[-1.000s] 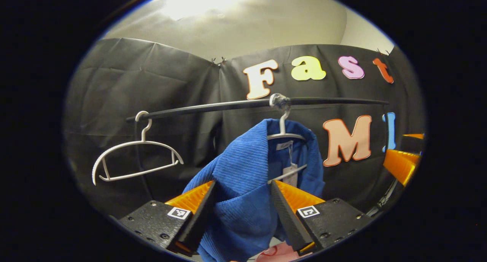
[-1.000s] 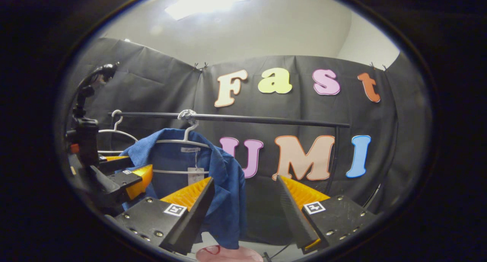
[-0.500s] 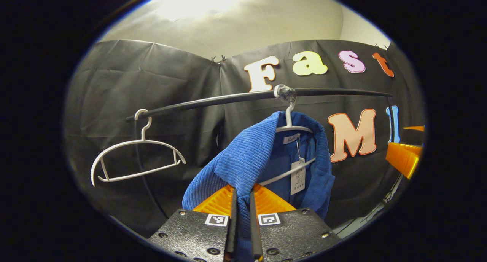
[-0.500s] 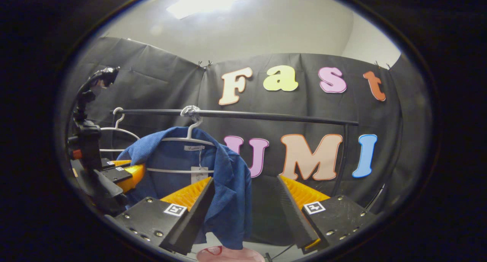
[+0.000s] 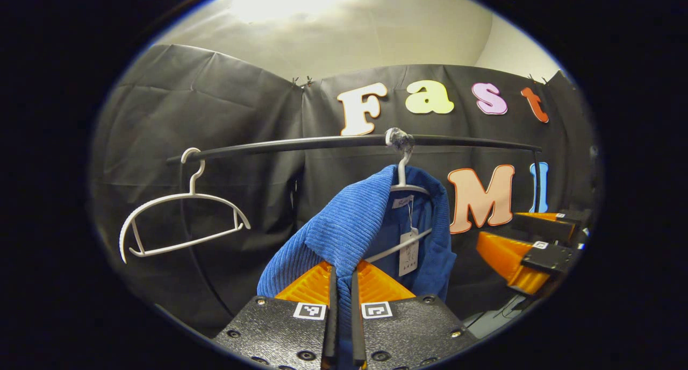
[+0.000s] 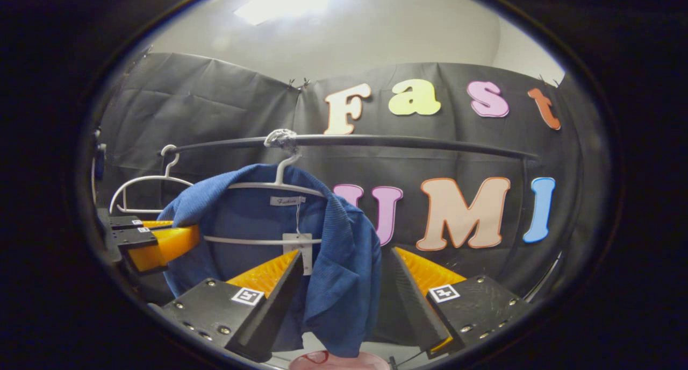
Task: Grasp the clothes on the hanger with both hands and then place them into the laundry hamper below.
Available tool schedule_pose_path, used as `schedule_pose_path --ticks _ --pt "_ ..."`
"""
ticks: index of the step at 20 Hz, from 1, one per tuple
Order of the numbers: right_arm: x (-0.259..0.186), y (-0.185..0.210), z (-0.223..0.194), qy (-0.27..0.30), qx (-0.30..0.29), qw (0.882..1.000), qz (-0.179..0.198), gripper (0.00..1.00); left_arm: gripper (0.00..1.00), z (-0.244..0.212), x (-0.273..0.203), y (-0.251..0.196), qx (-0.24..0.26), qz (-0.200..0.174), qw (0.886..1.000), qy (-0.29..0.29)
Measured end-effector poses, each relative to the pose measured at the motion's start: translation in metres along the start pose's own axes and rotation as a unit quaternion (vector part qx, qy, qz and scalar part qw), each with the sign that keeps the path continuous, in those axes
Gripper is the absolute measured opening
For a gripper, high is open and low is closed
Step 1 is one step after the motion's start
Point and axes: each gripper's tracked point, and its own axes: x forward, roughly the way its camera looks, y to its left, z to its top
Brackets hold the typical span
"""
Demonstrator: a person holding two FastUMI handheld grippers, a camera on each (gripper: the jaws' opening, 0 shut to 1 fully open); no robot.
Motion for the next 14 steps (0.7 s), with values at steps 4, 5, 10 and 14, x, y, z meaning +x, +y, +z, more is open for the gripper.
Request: schedule_pose_path --ticks 4,5,10,14 --pt "0.032 0.012 -0.014 0.01 -0.009 1.0 0.012 0.96 0.1 0.0 0.0 0.002 -0.012 -0.011 1.0 0.005" --pt "0.04 0.014 -0.019 0.013 -0.014 1.0 0.013 0.96 0.1 0.0 0.001 0.002 -0.011 -0.014 1.0 0.006" --pt "0.078 0.019 -0.043 0.035 -0.025 0.999 0.017 0.96 0.09 0.001 -0.001 0.003 -0.003 -0.022 1.0 0.004" --pt "0.095 0.019 -0.061 0.052 -0.028 0.998 0.016 0.94 0.12 0.002 -0.002 0.005 0.003 -0.024 1.0 0.003"
